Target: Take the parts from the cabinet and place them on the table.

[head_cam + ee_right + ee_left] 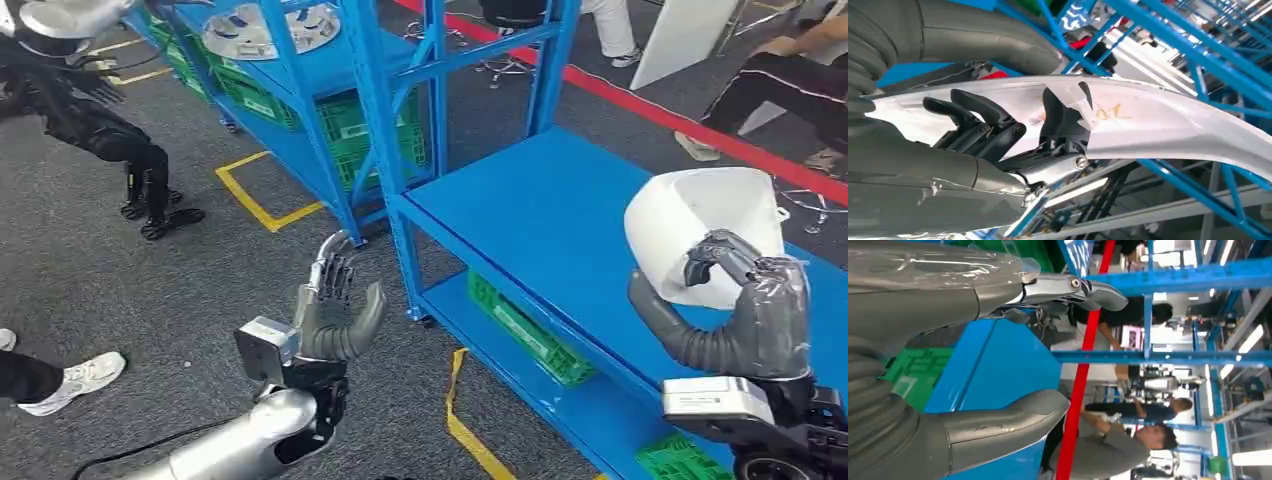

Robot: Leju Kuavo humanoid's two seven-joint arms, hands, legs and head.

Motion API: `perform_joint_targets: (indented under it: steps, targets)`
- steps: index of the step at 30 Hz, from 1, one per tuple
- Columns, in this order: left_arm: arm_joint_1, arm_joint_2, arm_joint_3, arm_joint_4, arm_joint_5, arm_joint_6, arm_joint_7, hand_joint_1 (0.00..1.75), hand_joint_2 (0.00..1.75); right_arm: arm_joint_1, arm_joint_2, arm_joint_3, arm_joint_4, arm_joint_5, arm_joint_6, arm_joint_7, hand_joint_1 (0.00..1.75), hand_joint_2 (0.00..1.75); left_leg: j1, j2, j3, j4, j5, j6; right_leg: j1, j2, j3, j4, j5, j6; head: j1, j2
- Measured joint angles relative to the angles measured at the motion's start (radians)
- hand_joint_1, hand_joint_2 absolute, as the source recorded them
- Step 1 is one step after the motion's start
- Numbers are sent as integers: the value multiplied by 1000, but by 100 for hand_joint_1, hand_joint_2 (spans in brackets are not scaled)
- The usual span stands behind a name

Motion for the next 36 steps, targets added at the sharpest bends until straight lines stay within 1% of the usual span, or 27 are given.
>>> perform_joint_targets:
  steps: [4,5,6,7,9,10,11,12,13,14,15,16,19,20,21,22,24,25,26,27,28,29,30,31,34,35,36]
  targets:
    - [-1,0,0,0,2,-6,0,0,175,-1,0,0,-1,0,-1,3,175,175,0,-50,-1,-11,7,4,4,-45,12,-9,-8,13,1,0]
    - [1,-3,0,0,3,-8,0,0,175,-1,0,-1,-1,0,-2,4,175,175,15,-58,10,-23,14,5,-2,-15,3,0,-20,20,2,0]
    - [-3,-3,0,0,3,-8,0,0,175,-1,0,-2,-2,0,-3,4,175,175,16,-69,13,-27,13,9,-3,35,-8,39,-46,21,5,0]
    - [-4,-5,0,0,3,-8,0,0,175,-1,0,-2,-2,0,-3,4,175,175,18,-80,14,-27,15,12,-5,60,-42,115,-85,23,11,0]
    - [-4,-8,0,0,3,-10,0,0,175,6,0,-2,-2,0,-3,6,175,175,18,-103,13,-26,14,13,-7,76,-126,281,-149,30,16,0]
    - [-3,-9,0,1,4,-10,0,0,175,11,0,-1,-2,0,-3,6,175,175,18,-120,14,-26,14,13,-10,76,-156,331,-154,33,16,0]
    - [-3,-9,0,2,5,-10,0,0,175,15,0,-2,-1,0,-3,8,175,175,20,-136,16,-25,13,12,-13,77,-157,318,-127,36,16,0]
    - [-3,-9,0,3,5,-10,0,0,175,15,0,-2,-1,0,-3,8,175,175,22,-153,17,-23,12,10,-16,79,-136,258,-79,38,16,0]
    - [-3,-10,0,3,5,-10,0,0,175,14,0,-2,-1,0,-3,8,175,175,25,-167,19,-19,9,6,-20,87,-100,171,-26,40,16,0]
    - [-3,-11,0,3,5,-10,0,0,175,14,0,-2,-1,0,-3,8,175,175,27,-180,20,-13,5,0,-27,115,-62,79,24,44,17,0]
    - [-4,-11,0,3,5,-10,0,0,175,15,0,-2,-1,0,-3,8,175,175,29,-191,16,-8,2,-5,-38,174,-43,35,23,46,20,0]
    - [-6,-11,0,3,5,-10,1,0,175,15,-1,-2,-1,0,-3,8,175,175,25,-206,6,4,3,-12,-38,182,-30,4,15,42,22,0]
    - [-3,-11,0,3,5,-10,0,0,175,13,0,-1,-1,0,-3,7,175,175,34,-243,-6,-6,18,-34,-26,149,-27,11,20,25,17,0]
    - [-2,-10,0,3,5,-10,0,0,175,13,0,-2,-1,1,-3,7,175,175,36,-238,-9,-3,12,-35,-36,133,-19,1,24,16,19,0]
    - [-4,-9,0,3,5,-10,0,0,175,13,0,-2,-1,0,-2,8,175,175,28,-172,-21,29,-7,-39,-33,120,-14,-3,25,10,13,0]
    - [-8,-9,0,3,5,-10,0,0,175,13,0,-2,-2,1,-3,7,175,175,29,-134,-58,98,-43,-43,-30,105,-14,-4,25,2,3,0]
    - [-7,-10,0,3,5,-10,0,0,175,15,0,-2,-1,1,-3,6,175,175,33,-106,-148,267,-109,-50,-22,74,-15,-4,22,-2,2,0]
    - [-6,-10,0,5,5,-10,0,0,175,15,0,-2,-1,1,-3,7,175,175,34,-102,-176,316,-119,-52,-20,60,-15,-4,21,-4,1,0]
    - [-5,-10,0,5,5,-10,0,0,175,15,0,-2,-1,0,-3,8,175,175,35,-99,-181,321,-109,-52,-19,47,-14,-4,21,-4,1,0]
    - [-5,-9,0,5,5,-10,0,0,175,15,0,-2,-1,1,-3,7,175,175,35,-97,-159,278,-79,-51,-18,33,-13,-4,19,-5,0,0]
    - [-5,-8,-1,5,5,-10,0,0,175,14,0,-2,-1,1,-3,7,175,175,34,-93,-115,195,-38,-47,-17,20,-11,-4,17,-3,-3,0]
    - [-5,-8,-1,5,5,-10,0,0,175,14,0,-2,-1,1,-3,7,175,175,31,-73,-54,89,4,-39,-17,7,-7,-4,14,-1,-4,0]
    - [-7,-8,-1,5,5,-10,0,0,175,13,0,-2,-1,0,-3,7,175,175,25,-22,-10,15,16,-32,-14,-1,-3,-4,11,3,-5,0]
    - [-10,-8,0,5,5,-10,0,0,175,13,0,-2,-1,1,-3,7,175,175,14,-14,-5,-1,10,-28,-7,-8,-4,-2,5,10,-7,0]
    - [-9,-8,-1,5,4,-10,0,0,175,12,0,-2,-1,1,-2,7,175,175,8,-57,-7,-4,9,-16,-9,-40,9,-11,0,23,1,0]
    - [-10,-7,0,5,4,-10,0,0,175,11,0,-2,-2,1,-2,7,175,175,20,-70,5,-17,16,-6,-13,-38,11,-8,-8,33,1,0]
    - [-10,-8,0,5,3,-10,0,0,175,10,0,-2,-2,0,-1,7,175,175,21,-77,10,-22,16,-4,-16,9,3,12,-25,36,4,0]
